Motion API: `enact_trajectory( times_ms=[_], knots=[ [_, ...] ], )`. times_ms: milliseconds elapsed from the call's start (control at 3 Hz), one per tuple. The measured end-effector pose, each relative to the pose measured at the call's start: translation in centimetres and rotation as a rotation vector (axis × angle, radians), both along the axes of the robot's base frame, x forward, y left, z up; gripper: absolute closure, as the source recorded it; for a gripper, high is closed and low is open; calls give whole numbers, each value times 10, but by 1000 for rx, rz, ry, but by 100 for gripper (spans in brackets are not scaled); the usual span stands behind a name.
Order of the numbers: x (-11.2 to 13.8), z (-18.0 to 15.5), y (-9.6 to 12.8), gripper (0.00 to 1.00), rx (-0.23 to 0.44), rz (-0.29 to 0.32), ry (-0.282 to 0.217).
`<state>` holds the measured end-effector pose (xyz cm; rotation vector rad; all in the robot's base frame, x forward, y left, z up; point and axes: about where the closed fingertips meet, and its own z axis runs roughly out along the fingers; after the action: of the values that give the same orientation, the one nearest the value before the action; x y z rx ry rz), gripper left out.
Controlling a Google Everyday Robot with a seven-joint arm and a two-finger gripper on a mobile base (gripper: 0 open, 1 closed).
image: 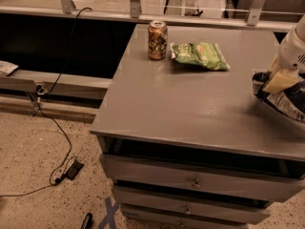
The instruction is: Move blue chip bag near green jalapeno chip bag
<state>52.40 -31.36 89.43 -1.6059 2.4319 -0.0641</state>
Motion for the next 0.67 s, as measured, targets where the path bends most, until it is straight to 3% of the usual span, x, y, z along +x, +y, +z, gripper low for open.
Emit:
enact_trajectory(
  times_ms=[333, 667],
  knots=[
    [32, 22, -12, 100, 122, -44, -66],
    [64, 76, -6, 100, 291, -77, -235]
  ],
)
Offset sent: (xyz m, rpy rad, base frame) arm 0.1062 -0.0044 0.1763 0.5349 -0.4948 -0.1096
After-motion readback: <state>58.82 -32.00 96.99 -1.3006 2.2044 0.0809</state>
